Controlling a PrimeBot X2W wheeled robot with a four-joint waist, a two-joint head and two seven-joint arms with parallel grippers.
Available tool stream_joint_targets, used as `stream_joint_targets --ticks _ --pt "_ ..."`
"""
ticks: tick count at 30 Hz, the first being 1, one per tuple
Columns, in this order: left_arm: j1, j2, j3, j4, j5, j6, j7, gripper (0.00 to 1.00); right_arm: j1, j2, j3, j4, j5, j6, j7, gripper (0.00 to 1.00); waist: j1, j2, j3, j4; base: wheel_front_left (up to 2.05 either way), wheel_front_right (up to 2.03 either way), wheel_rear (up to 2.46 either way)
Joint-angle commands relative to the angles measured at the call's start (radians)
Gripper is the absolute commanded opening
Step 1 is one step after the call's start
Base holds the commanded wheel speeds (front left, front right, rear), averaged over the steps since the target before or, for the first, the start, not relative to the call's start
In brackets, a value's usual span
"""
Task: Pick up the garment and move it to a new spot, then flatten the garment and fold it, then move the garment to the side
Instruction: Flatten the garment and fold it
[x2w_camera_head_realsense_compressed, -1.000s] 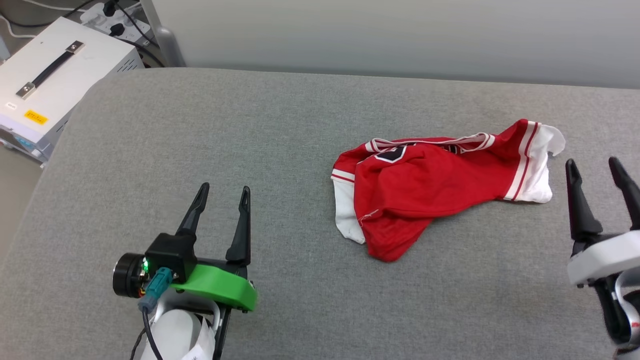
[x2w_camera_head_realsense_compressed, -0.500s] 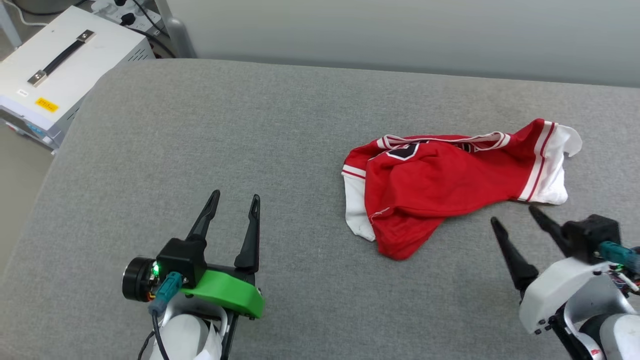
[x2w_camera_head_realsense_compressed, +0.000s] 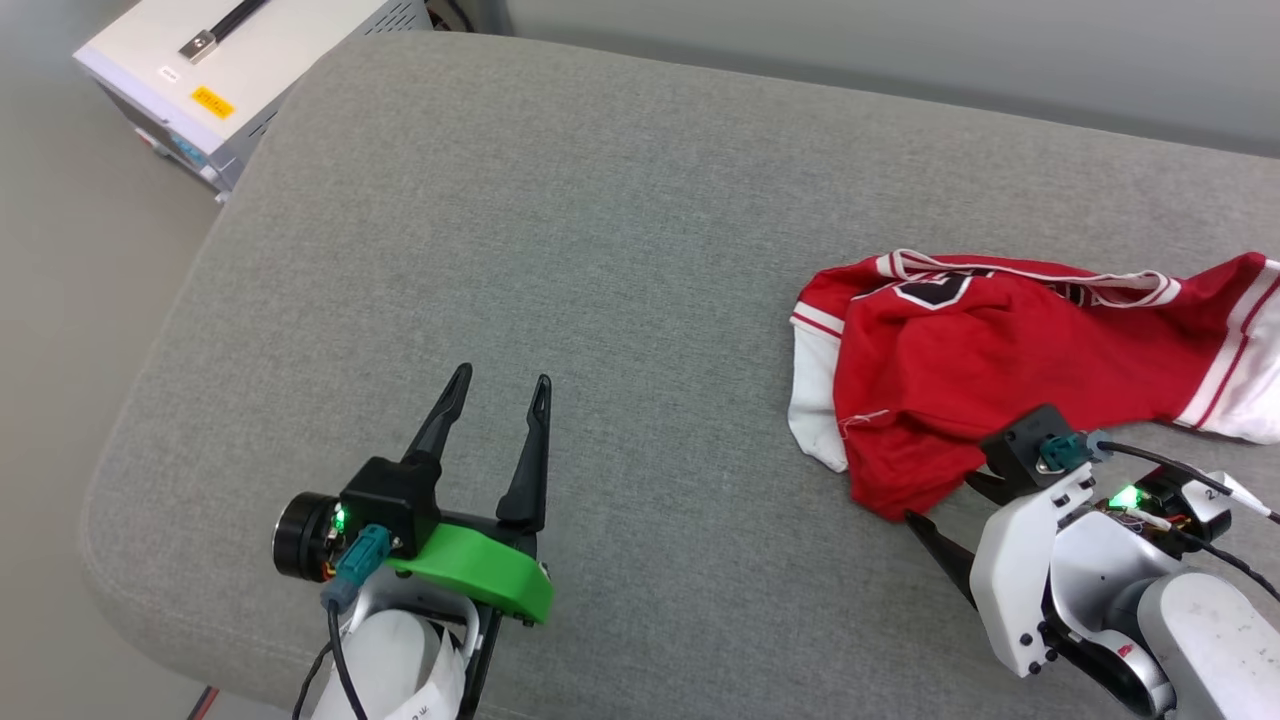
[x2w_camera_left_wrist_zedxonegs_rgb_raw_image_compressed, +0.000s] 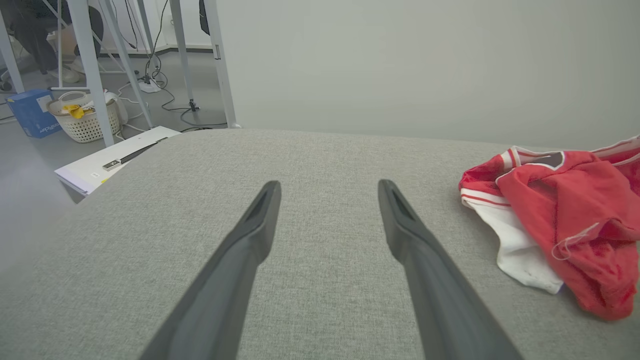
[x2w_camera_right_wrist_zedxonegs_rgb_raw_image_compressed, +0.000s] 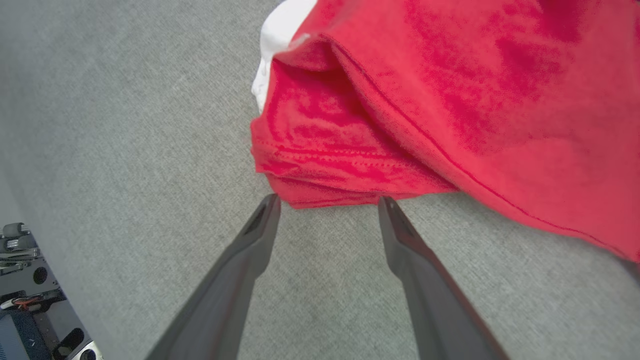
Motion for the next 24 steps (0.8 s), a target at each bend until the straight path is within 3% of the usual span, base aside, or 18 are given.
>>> stream_joint_targets --ticks 1,13,14,15,24 --pt "-0.017 -0.004 -0.004 0.002 -0.005 0.007 -0.006 1.0 -0.022 -0.009 0.01 0.013 0.004 -0.001 0.006 1.0 0.0 0.0107 0.023 0.037 0.0 0.0 0.0" --pt "-0.022 -0.004 -0.023 0.005 -0.016 0.021 -0.006 1.0 -0.075 -0.033 0.075 0.137 0.021 -0.001 0.024 1.0 0.0 0.0107 0.04 0.077 0.0 0.0 0.0" --pt "-0.022 -0.004 -0.024 0.006 -0.017 0.022 -0.006 1.0 -0.074 -0.034 0.077 0.146 0.023 -0.001 0.023 0.44 0.0 0.0107 0.04 0.077 0.0 0.0 0.0" --pt "-0.022 -0.004 -0.025 0.006 -0.018 0.024 -0.006 1.0 -0.074 -0.037 0.078 0.155 0.024 -0.001 0.02 0.01 0.0 0.0107 0.039 0.076 0.0 0.0 0.0" --pt "-0.006 -0.004 -0.012 0.022 -0.007 0.024 -0.006 1.0 -0.021 -0.021 -0.022 0.146 0.04 -0.001 -0.029 0.0 0.0 0.0107 -0.006 0.026 0.0 0.0 0.0"
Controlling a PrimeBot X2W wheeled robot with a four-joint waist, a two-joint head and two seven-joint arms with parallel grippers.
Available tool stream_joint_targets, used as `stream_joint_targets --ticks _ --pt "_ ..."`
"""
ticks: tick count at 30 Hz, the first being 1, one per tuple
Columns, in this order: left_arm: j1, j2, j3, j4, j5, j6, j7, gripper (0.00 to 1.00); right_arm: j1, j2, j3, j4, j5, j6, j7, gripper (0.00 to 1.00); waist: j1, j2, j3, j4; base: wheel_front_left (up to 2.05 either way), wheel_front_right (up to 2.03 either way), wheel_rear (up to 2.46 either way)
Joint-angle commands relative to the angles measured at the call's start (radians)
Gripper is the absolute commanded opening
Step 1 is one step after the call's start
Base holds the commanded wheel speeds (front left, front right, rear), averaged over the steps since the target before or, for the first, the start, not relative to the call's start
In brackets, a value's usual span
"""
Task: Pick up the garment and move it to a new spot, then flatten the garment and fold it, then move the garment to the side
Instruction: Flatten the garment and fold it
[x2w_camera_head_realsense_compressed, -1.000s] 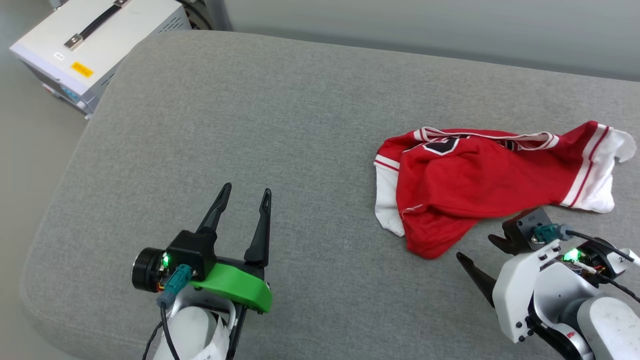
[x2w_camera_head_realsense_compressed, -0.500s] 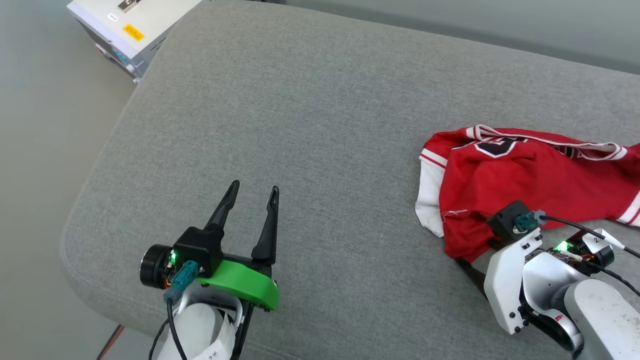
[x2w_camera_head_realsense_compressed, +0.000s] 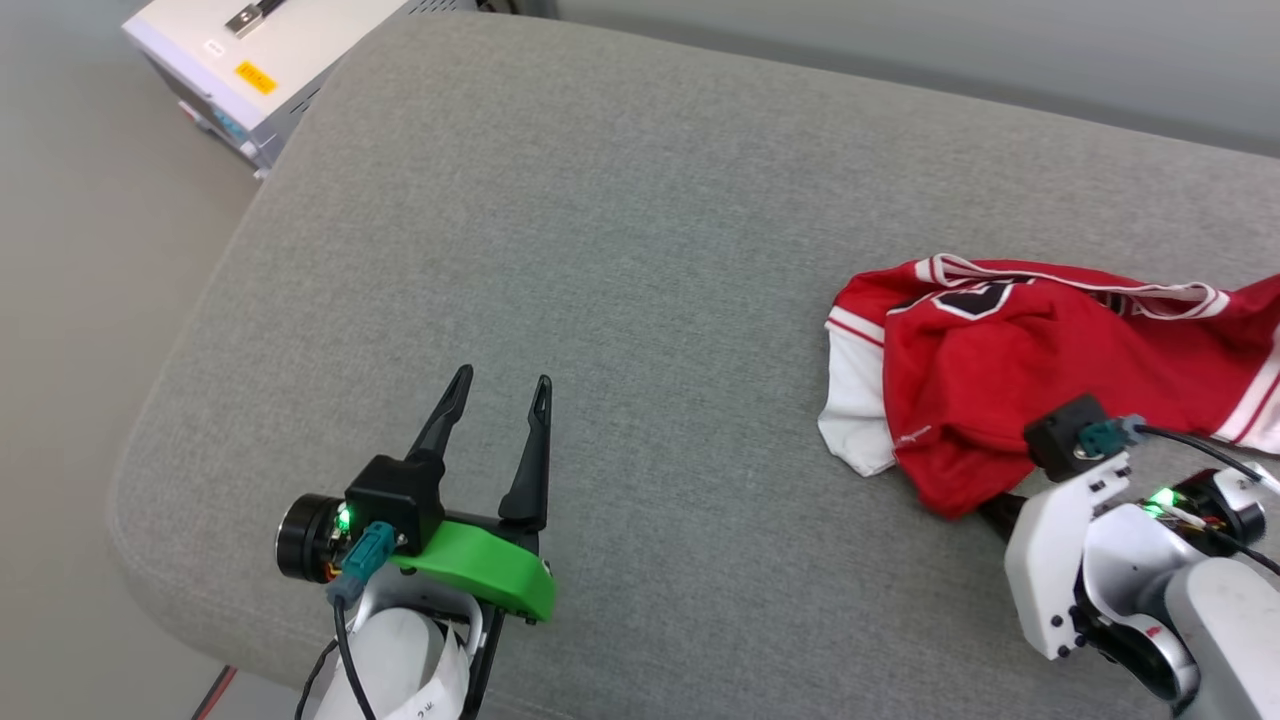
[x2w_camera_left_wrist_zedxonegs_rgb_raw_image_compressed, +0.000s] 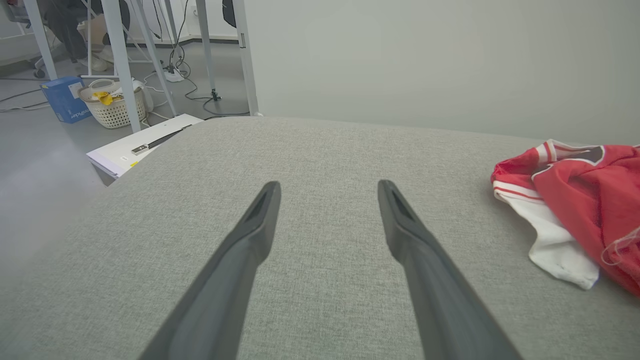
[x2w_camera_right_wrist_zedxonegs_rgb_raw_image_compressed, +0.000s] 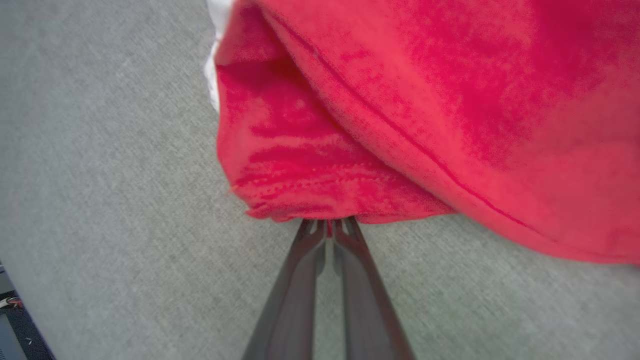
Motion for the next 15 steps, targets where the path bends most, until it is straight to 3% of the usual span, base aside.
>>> stream_joint_targets --ticks 1,15 --pt "0.005 -0.004 0.002 0.005 0.004 0.003 -0.006 1.0 0.033 0.001 -0.028 -0.007 0.005 -0.001 -0.007 0.0 0.0 0.0107 -0.028 -0.03 0.0 0.0 0.0" --pt "0.04 -0.004 0.042 0.013 0.034 -0.012 -0.006 1.0 0.276 0.129 -0.37 -0.172 -0.021 -0.001 0.041 0.0 0.0 0.0107 -0.095 -0.178 0.0 0.0 0.0"
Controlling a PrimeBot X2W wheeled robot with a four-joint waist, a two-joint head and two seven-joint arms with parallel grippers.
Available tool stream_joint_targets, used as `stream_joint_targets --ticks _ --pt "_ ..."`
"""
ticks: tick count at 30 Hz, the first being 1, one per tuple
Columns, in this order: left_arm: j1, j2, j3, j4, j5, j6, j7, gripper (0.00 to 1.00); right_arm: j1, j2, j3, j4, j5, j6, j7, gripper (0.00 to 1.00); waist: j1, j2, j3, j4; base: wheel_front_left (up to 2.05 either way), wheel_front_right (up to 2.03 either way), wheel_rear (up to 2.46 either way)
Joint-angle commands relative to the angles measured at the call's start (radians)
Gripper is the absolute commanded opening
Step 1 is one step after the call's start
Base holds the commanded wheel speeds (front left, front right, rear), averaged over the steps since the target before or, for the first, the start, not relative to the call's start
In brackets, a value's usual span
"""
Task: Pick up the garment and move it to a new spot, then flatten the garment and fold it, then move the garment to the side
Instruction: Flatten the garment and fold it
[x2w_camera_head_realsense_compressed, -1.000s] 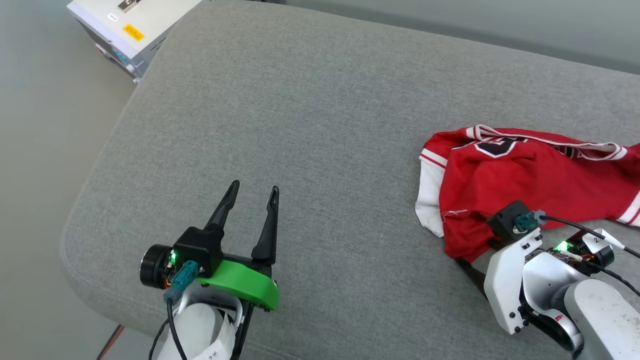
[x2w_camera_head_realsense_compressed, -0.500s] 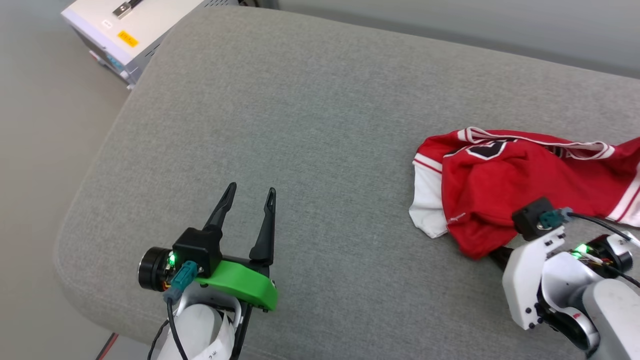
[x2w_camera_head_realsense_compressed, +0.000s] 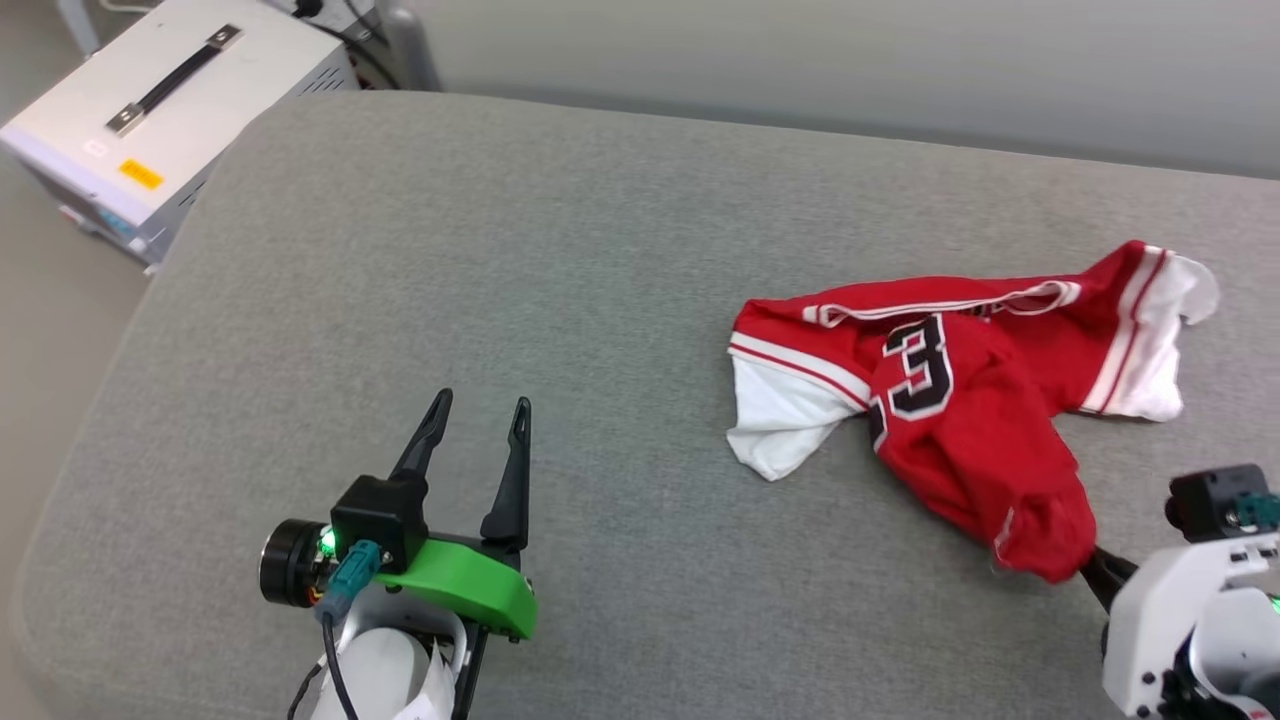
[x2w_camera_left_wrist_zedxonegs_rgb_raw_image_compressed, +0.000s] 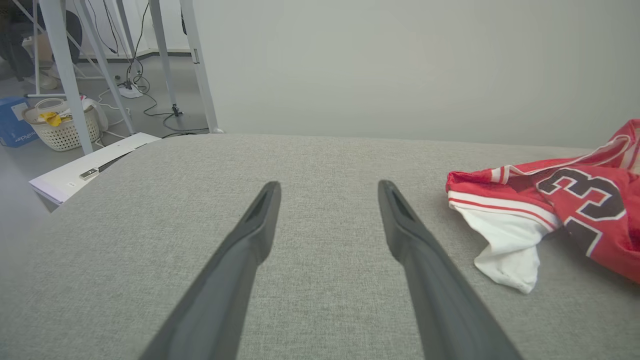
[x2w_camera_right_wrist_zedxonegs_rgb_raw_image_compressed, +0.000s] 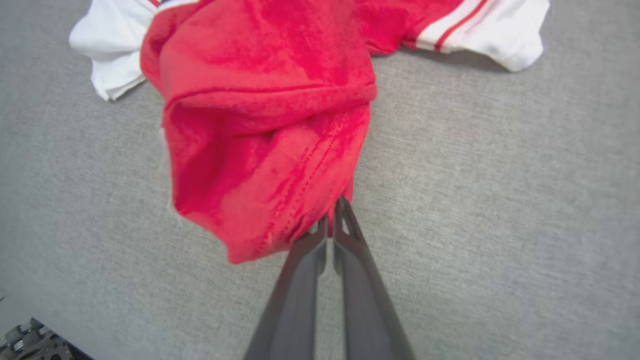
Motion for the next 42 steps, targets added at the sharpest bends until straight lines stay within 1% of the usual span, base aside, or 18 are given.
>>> stream_joint_targets --ticks 1,6,9,12,13,14,15,17,20,24,27,31,33,35,36,42 --pt "0.007 -0.004 0.003 0.001 0.015 -0.007 -0.006 1.0 0.03 0.013 -0.025 -0.009 -0.011 -0.001 0.011 0.0 0.0 0.0107 -0.017 -0.046 0.0 0.0 0.0" --pt "0.001 -0.004 0.002 0.003 0.018 -0.012 -0.006 1.0 0.113 0.056 -0.107 -0.009 -0.039 -0.001 0.049 0.0 0.0 0.0107 -0.012 -0.072 0.0 0.0 0.0" --pt "0.003 -0.004 0.005 0.006 0.022 -0.015 -0.006 1.0 0.152 0.084 -0.124 -0.002 -0.049 -0.001 0.077 0.0 0.0 0.0107 -0.012 -0.087 0.0 0.0 0.0" --pt "0.004 -0.003 0.008 0.009 0.026 -0.017 -0.006 1.0 0.166 0.098 -0.116 -0.004 -0.056 -0.001 0.085 0.0 0.0 0.0107 -0.014 -0.099 0.0 0.0 0.0" --pt "0.003 -0.003 0.008 0.01 0.028 -0.018 -0.006 1.0 0.161 0.098 -0.109 -0.01 -0.06 -0.001 0.072 0.27 0.0 0.0107 -0.015 -0.103 0.0 0.0 0.0" --pt "0.002 -0.003 0.008 0.011 0.029 -0.018 -0.006 1.0 0.154 0.095 -0.101 -0.018 -0.063 -0.001 0.053 0.92 0.0 0.0107 -0.016 -0.106 0.0 0.0 0.0" --pt "0.001 -0.003 0.008 0.011 0.03 -0.019 -0.006 1.0 0.142 0.098 -0.099 -0.026 -0.06 -0.001 0.027 1.0 0.0 0.0107 -0.018 -0.111 0.0 0.0 0.0" --pt "0.0 -0.002 0.009 0.011 0.032 -0.02 -0.006 1.0 0.118 0.097 -0.092 -0.043 -0.048 -0.001 -0.016 1.0 0.0 0.0107 -0.023 -0.12 0.0 0.0 0.0" --pt "0.001 0.0 0.012 0.009 0.034 -0.021 -0.006 1.0 0.081 0.079 -0.083 -0.076 -0.04 -0.001 -0.091 1.0 0.0 0.0107 -0.029 -0.134 0.0 0.0 0.0" --pt "0.001 0.0 0.007 0.002 0.035 -0.023 -0.006 1.0 0.027 0.057 -0.093 -0.126 -0.036 -0.001 -0.225 1.0 0.0 0.0107 -0.035 -0.147 0.0 0.0 0.0" --pt "-0.001 0.0 -0.002 -0.007 0.029 -0.024 -0.006 1.0 -0.009 0.061 -0.12 -0.151 -0.061 -0.001 -0.346 1.0 0.0 0.0107 -0.032 -0.154 0.0 0.0 0.0" --pt "-0.011 -0.001 -0.031 -0.017 0.024 -0.025 -0.006 1.0 -0.042 0.069 -0.154 -0.143 -0.102 -0.001 -0.497 1.0 0.0 0.0107 -0.01 -0.159 0.0 0.0 0.0" --pt "-0.021 -0.002 -0.055 -0.008 0.012 -0.026 -0.006 1.0 -0.053 0.079 -0.164 -0.134 -0.12 -0.001 -0.55 1.0 0.0 0.0107 0.003 -0.165 0.0 0.0 0.0" --pt "-0.038 -0.002 -0.085 0.025 0.001 -0.027 0.0 1.0 -0.061 0.095 -0.167 -0.129 -0.139 -0.001 -0.581 1.0 0.0 0.0107 0.017 -0.173 0.0 0.0 0.0" --pt "-0.048 -0.002 -0.098 0.045 -0.005 -0.027 0.019 1.0 -0.062 0.102 -0.165 -0.13 -0.148 -0.001 -0.588 1.0 0.0 0.0107 0.024 -0.178 0.0 0.0 0.0" --pt "-0.132 -0.003 -0.173 0.15 -0.071 -0.027 0.228 1.0 -0.075 0.128 -0.155 -0.122 -0.181 -0.001 -0.618 1.0 0.0 0.0107 0.066 -0.22 0.0 0.0 0.0"
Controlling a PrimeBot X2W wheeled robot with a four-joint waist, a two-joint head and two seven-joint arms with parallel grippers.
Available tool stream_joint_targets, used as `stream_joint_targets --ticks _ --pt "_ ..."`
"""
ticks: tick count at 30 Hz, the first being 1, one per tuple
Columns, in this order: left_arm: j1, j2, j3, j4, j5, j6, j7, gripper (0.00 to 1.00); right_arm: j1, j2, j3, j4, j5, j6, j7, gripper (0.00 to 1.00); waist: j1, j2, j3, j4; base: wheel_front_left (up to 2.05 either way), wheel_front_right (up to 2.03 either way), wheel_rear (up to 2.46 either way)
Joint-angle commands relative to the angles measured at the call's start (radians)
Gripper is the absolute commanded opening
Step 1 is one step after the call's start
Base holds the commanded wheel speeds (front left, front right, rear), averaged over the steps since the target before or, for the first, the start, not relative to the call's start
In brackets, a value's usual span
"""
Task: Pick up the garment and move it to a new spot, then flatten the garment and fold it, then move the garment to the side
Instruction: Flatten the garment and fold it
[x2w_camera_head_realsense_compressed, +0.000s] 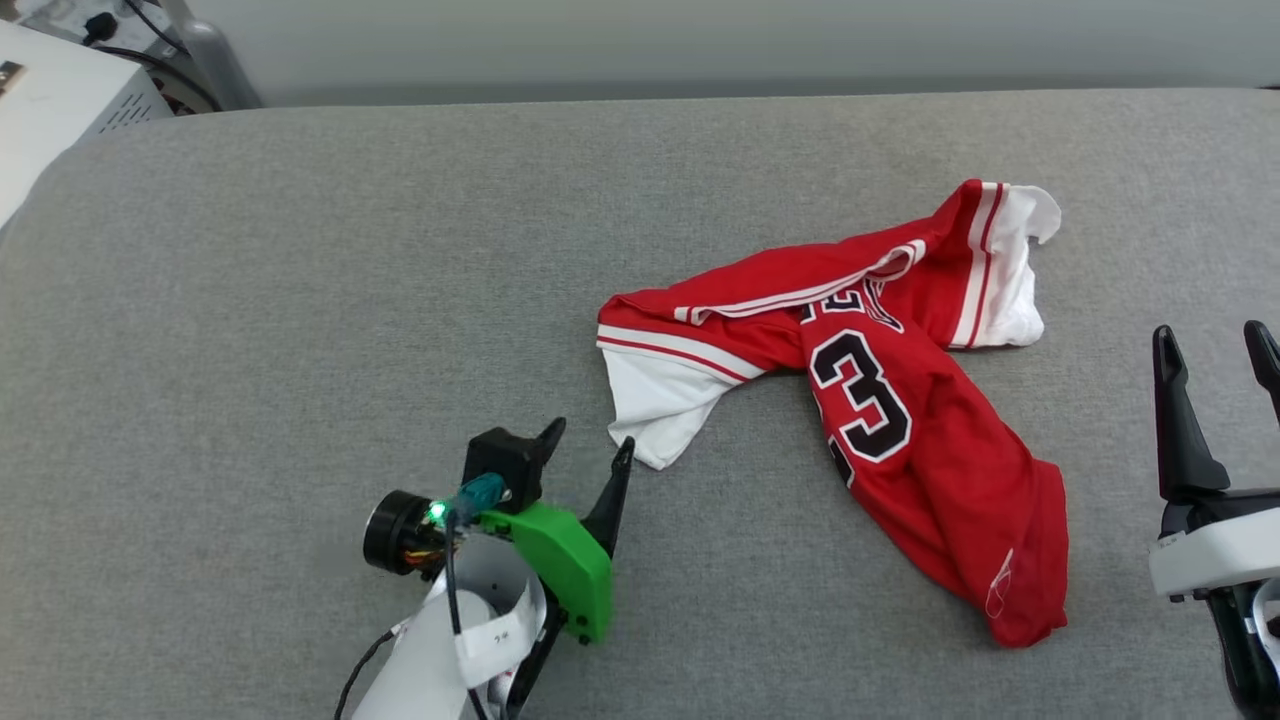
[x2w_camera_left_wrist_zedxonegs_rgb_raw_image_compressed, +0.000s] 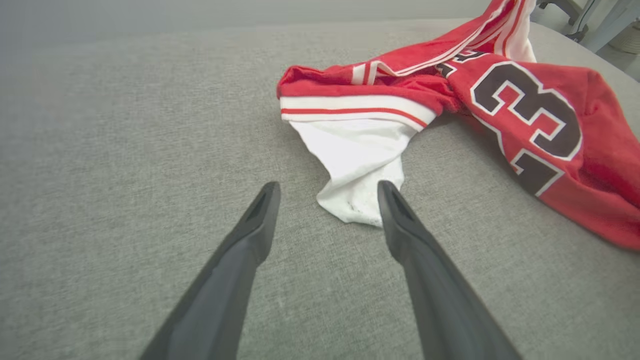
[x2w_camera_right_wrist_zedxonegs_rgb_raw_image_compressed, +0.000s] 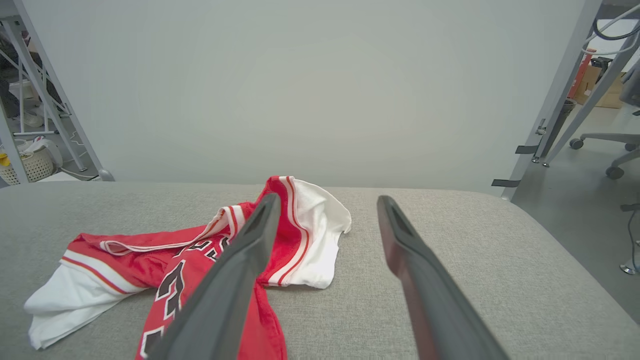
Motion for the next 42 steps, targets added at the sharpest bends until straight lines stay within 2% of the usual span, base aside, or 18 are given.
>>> stream_joint_targets --ticks 1,3,8,15,16,17,18,25,31,37,42 --pt "-0.029 -0.002 -0.01 0.021 -0.006 -0.005 0.037 1.0 -0.021 0.006 0.003 0.006 -0.011 -0.001 -0.01 1.0 0.0 0.0107 0.029 -0.032 0.0 0.0 0.0" --pt "-0.05 -0.002 -0.014 0.049 -0.012 0.008 0.085 1.0 -0.025 0.011 0.008 0.011 -0.014 -0.001 -0.019 1.0 0.0 0.0107 0.038 -0.046 0.0 0.0 0.0" --pt "-0.091 -0.002 -0.014 0.096 -0.026 0.053 0.113 1.0 -0.032 0.024 0.014 0.029 -0.015 -0.001 -0.036 1.0 0.0 0.0107 0.058 -0.073 0.0 0.0 0.0" --pt "-0.125 -0.002 -0.047 0.178 -0.031 0.063 0.16 1.0 -0.038 0.033 0.019 0.052 -0.017 -0.001 -0.053 1.0 0.0 0.0107 0.072 -0.086 0.0 0.0 0.0" --pt "-0.128 -0.002 -0.053 0.19 -0.032 0.061 0.166 0.77 -0.039 0.034 0.021 0.054 -0.019 -0.001 -0.053 1.0 0.0 0.0107 0.073 -0.086 0.0 0.0 0.0" --pt "-0.13 -0.002 -0.055 0.196 -0.033 0.059 0.167 0.2 -0.039 0.035 0.022 0.056 -0.021 -0.001 -0.053 1.0 0.0 0.0107 0.073 -0.085 0.0 0.0 0.0" --pt "-0.132 -0.002 -0.056 0.201 -0.037 0.058 0.162 0.0 -0.039 0.035 0.023 0.058 -0.024 -0.001 -0.054 1.0 0.0 0.0107 0.072 -0.083 0.0 0.0 0.0" --pt "-0.097 0.004 -0.041 0.197 -0.073 0.047 0.072 0.0 -0.028 0.033 0.016 0.075 -0.035 -0.001 -0.043 1.0 0.0 0.0107 0.026 -0.044 0.0 0.0 0.0" --pt "-0.014 0.032 -0.02 0.113 -0.102 0.044 -0.008 0.0 -0.005 0.036 0.001 0.094 -0.043 -0.001 -0.028 1.0 0.0 0.0107 -0.038 0.002 0.0 0.0 0.0" --pt "0.087 0.081 0.022 -0.039 -0.123 0.073 -0.04 0.0 0.019 0.049 -0.003 0.104 -0.045 -0.001 -0.024 1.0 0.0 0.0107 -0.083 0.035 0.0 0.0 0.0" --pt "0.12 0.152 0.072 -0.143 -0.128 0.096 -0.019 0.0 0.027 0.058 0.004 0.106 -0.045 -0.001 -0.017 1.0 0.0 0.0107 -0.089 0.043 0.0 0.0 0.0"
